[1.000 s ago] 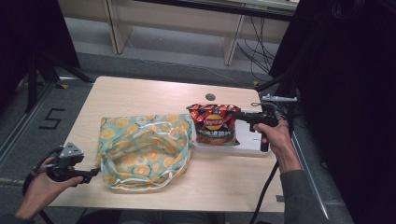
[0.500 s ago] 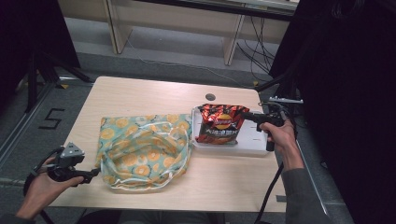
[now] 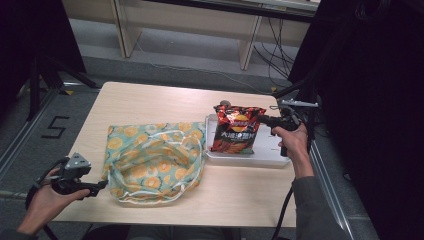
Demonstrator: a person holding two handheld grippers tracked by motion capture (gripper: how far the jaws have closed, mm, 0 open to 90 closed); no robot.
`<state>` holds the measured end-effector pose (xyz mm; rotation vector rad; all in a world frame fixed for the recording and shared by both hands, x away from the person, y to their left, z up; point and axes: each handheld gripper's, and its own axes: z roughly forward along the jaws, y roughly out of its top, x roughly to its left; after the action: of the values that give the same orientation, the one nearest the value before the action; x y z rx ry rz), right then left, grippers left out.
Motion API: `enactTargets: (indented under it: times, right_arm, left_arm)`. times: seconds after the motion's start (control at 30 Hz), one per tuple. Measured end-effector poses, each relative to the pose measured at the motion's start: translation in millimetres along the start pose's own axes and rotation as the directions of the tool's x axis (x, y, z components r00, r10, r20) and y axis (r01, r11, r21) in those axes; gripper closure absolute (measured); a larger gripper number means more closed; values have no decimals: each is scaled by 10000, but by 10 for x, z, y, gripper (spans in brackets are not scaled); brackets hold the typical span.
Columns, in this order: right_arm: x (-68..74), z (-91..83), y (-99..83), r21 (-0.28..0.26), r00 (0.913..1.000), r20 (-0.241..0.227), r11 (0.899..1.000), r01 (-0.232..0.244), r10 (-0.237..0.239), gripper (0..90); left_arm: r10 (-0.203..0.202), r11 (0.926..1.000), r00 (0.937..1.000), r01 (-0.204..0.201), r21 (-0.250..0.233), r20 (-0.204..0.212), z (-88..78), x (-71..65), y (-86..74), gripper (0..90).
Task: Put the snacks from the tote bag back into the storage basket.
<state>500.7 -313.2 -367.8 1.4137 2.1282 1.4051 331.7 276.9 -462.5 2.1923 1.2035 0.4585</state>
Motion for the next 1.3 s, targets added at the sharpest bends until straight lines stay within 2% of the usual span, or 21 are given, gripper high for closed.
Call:
enactTargets:
  times: [0.17, 0.2, 0.27, 0.3, 0.33, 0.37, 0.5, 0.53, 0.6, 0.73, 0.8, 0.83, 0.87, 0.93, 0.97, 1.0, 1.03, 1.07, 1.13, 1.23, 1.3]
  right_arm:
    - [-21, 76, 36, -80, 9976, 548, 9991, 424, -419, 862]
    - [-8, 93, 35, -3, 9987, 490, 9999, 135, -135, 874]
    - [-57, 120, 37, -17, 9978, 570, 9994, 339, -338, 890]
    - [-39, 128, 30, -14, 9983, 579, 10000, -21, 22, 893]
    - [-46, 132, 33, 38, 9983, 581, 10000, 6, -8, 895]
    - [-68, 136, 43, 15, 9975, 639, 9995, 309, -309, 896]
    - [-78, 152, 47, 32, 9968, 741, 9995, 312, -313, 896]
    - [-45, 167, 42, 12, 9973, 712, 9999, -170, 169, 896]
    - [-96, 192, 48, -97, 9968, 753, 9995, 293, -285, 891]
    - [-58, 254, 60, -26, 9946, 1030, 9999, 100, -96, 867]
    - [-54, 287, 68, 116, 9914, 1294, 9997, 195, -209, 850]
    - [-75, 309, 76, 69, 9874, 1477, 9984, 561, -565, 848]
    - [-53, 330, 77, 96, 9874, 1552, 9995, 306, -317, 848]
    - [-46, 375, 79, 56, 9836, 1755, 9991, 418, -421, 885]
    - [-49, 384, 83, 134, 9806, 1820, 9973, 720, -732, 898]
    - [-54, 398, 97, 210, 9801, 1757, 9957, 905, -928, 900]
    - [-41, 404, 111, 375, 9779, 1844, 9950, 929, -983, 900]
    - [-43, 413, 120, 368, 9786, 1783, 9946, 975, -1026, 900]
    - [-25, 411, 130, 497, 9803, 1763, 9954, 817, -893, 900]
    - [-23, 395, 145, 656, 9787, 1778, 9936, 919, -1022, 900]
    - [-32, 372, 148, 806, 9799, 1724, 9929, 874, -1002, 900]
  left_arm:
    - [-15, 10000, 10000, 15, -93, -73, 0, 0, 1, 239]
    - [-13, 9999, 10000, 11, -130, -90, 2, 0, 1, 239]
    - [56, 10000, 9999, -57, -43, -86, -3, 5, -2, 239]
    - [169, 9998, 9998, -169, 56, -72, -7, 12, 0, 239]
    - [26, 10000, 10000, -26, -84, -66, 3, 2, 0, 239]
    - [-17, 9999, 10000, 16, -129, -77, 4, 0, 0, 239]
    - [-69, 9998, 9999, 66, -172, -135, 12, 0, -1, 239]
    - [-71, 9998, 9999, 69, -171, -110, 10, -1, -1, 239]
    - [-54, 9999, 10000, 53, -129, -72, 8, 1, -3, 239]
    - [59, 10000, 10000, -59, -56, -53, 6, 8, -2, 239]
    - [30, 9999, 9999, -32, -103, -136, 10, 3, -4, 239]
    - [6, 10000, 9999, -7, -93, -104, 9, 8, -2, 239]
    - [-7, 9999, 9999, 5, -114, -152, 7, 9, -4, 240]
    - [4, 10000, 9999, -5, -90, -133, 6, 15, -8, 240]
    - [3, 10000, 9999, -4, -79, -121, 8, 17, -9, 240]
    - [-120, 9998, 9998, 117, -167, -177, 24, 12, -16, 240]
    - [10, 10000, 9999, -10, -23, -130, 7, 24, -15, 240]
    - [-31, 10000, 9999, 31, -42, -114, 9, 30, -17, 240]
    - [140, 9999, 9998, -138, 99, -156, -4, 48, -19, 240]
    - [111, 9999, 9996, -111, 14, -262, 3, 41, -25, 240]
    - [-30, 10000, 9999, 30, -34, -116, 9, 30, -18, 239]
